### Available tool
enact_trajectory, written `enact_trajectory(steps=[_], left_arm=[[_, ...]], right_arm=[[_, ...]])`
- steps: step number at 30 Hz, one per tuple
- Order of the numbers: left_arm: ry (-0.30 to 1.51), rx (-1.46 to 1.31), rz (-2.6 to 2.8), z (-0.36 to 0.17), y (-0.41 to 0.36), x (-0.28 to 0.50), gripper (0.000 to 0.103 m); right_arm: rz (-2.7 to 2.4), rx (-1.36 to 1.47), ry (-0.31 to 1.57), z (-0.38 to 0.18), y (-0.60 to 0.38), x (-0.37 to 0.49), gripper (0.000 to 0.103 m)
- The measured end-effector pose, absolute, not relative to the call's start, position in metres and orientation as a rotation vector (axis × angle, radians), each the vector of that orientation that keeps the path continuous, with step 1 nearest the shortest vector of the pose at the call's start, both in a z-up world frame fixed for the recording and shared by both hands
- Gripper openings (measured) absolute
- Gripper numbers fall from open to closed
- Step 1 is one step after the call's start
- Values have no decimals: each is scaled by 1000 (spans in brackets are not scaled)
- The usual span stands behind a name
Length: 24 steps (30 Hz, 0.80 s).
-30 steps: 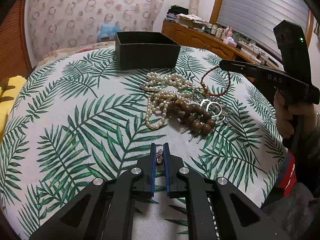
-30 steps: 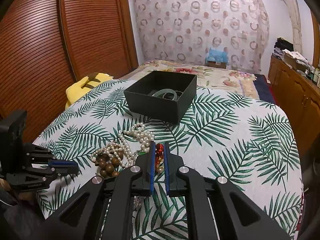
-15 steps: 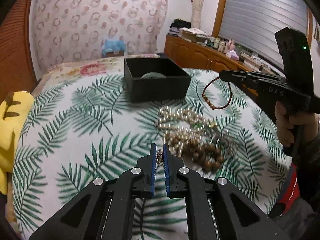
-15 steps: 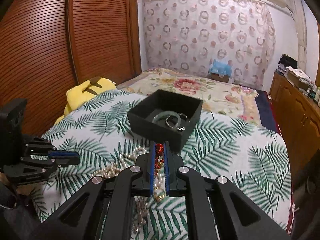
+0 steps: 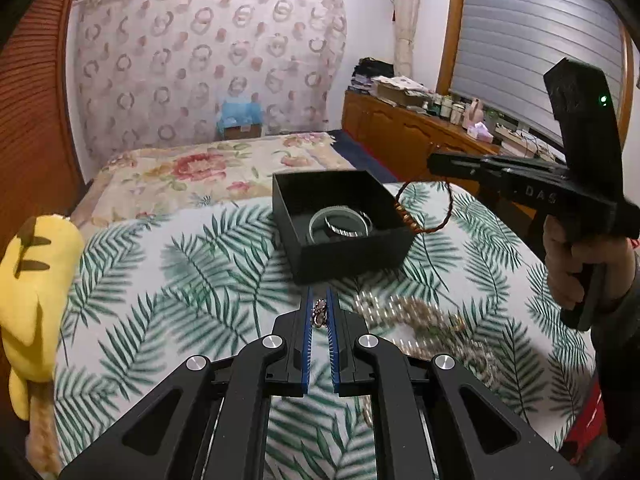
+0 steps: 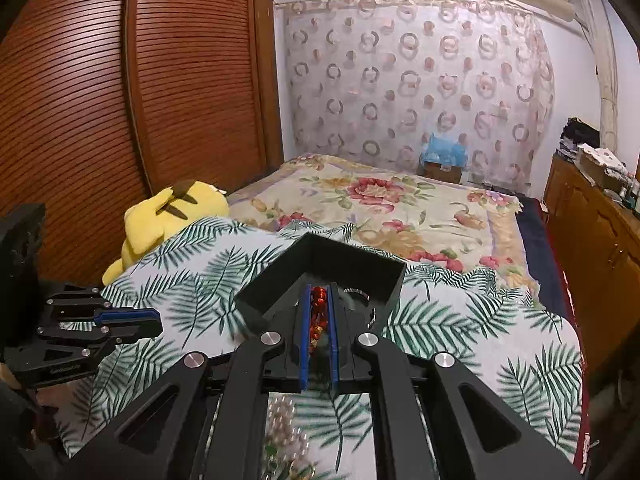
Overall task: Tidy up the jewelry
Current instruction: 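Carry the red bracelet and earring into the black box and open both tools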
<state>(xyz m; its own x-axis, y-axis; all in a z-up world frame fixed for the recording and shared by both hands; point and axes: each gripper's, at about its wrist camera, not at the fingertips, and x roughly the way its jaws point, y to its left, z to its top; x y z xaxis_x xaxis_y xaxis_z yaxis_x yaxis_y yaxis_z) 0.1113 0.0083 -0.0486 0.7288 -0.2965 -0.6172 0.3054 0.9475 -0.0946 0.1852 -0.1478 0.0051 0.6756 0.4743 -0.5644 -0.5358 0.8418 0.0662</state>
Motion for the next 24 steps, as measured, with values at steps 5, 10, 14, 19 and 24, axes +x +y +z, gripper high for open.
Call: enact_trajectory(steps=[5,10,14,19,24], left_arm=[[667,8,-330,-40,7,129,6],[664,20,-328,-40,1,147,6],[677,33,-319,-43,-4,160,6],[684,31,-294,-47,-8,173,6],[682,27,-297,-45,-16,185,6]], right_arm=[[571,-87,605,3,-140,204,9],[577,-39,630,-13,-134,221,9],[588,-42,653,-26,-129,229,10],[593,-34,677,-38,-132,232,26],[569,-19,662,-37,-147,227,29]])
